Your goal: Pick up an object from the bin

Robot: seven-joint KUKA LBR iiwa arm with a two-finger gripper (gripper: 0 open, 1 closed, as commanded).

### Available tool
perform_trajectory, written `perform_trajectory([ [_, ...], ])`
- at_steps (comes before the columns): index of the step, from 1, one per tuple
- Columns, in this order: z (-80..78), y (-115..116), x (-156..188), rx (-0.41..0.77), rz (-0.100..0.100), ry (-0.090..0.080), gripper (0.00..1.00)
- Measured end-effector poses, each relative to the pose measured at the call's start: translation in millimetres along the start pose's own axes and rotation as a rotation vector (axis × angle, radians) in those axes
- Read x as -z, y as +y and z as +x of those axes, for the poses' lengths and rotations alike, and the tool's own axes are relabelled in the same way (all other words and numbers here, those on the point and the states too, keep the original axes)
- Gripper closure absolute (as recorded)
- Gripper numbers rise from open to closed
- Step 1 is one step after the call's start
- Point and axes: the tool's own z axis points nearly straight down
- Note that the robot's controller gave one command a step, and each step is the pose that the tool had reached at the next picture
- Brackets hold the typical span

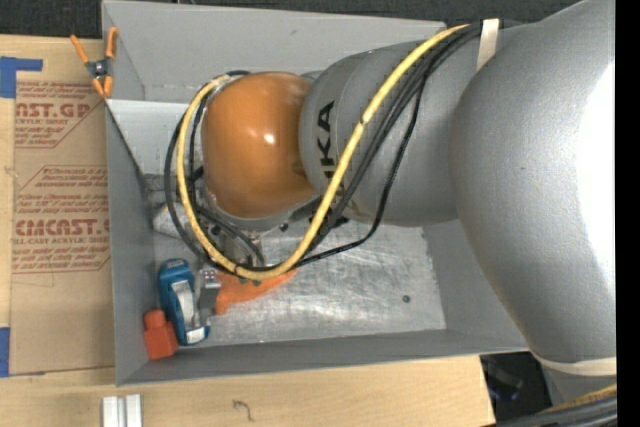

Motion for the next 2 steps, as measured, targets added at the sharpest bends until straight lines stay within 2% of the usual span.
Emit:
perform_trajectory([
  [1, -2.2, -1, 5, -0.002, -0.002, -0.007, 0.00],
  [2, 9.5, -43, -53, 0.028, -0.003, -0.012, 0.00],
])
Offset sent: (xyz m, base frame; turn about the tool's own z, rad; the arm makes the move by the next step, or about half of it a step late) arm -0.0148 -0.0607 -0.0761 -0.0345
